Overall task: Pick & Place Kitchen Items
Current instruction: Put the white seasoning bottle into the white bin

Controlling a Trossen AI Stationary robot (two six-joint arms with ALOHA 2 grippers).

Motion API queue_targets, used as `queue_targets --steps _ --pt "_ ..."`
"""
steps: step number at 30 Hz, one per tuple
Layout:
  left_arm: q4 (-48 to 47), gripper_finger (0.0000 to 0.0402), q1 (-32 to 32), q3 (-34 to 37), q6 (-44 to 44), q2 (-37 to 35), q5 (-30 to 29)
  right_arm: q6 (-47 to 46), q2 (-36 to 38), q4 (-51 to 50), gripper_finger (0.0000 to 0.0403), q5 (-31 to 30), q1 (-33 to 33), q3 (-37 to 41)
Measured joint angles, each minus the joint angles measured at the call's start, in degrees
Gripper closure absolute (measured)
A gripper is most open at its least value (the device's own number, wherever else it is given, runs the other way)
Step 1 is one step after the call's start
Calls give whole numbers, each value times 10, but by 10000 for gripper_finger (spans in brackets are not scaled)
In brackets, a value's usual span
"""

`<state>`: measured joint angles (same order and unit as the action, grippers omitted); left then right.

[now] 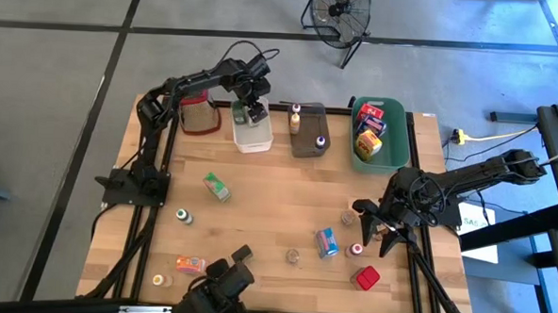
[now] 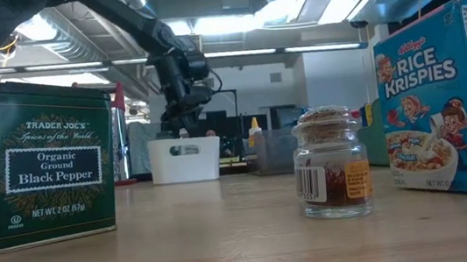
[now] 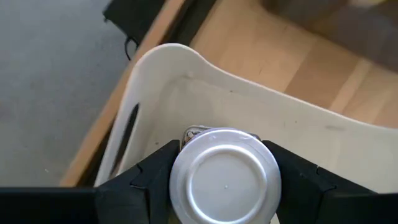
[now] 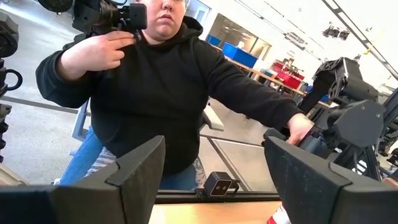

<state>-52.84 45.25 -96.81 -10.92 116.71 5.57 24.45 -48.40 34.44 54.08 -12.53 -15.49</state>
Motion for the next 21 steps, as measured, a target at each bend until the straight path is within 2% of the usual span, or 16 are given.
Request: queue_targets --steps 5,21 --pt "54 196 6 33 -8 -10 36 1 0 -4 123 0 0 0" --pt "65 196 5 34 -14 -11 28 11 0 -6 123 0 1 0"
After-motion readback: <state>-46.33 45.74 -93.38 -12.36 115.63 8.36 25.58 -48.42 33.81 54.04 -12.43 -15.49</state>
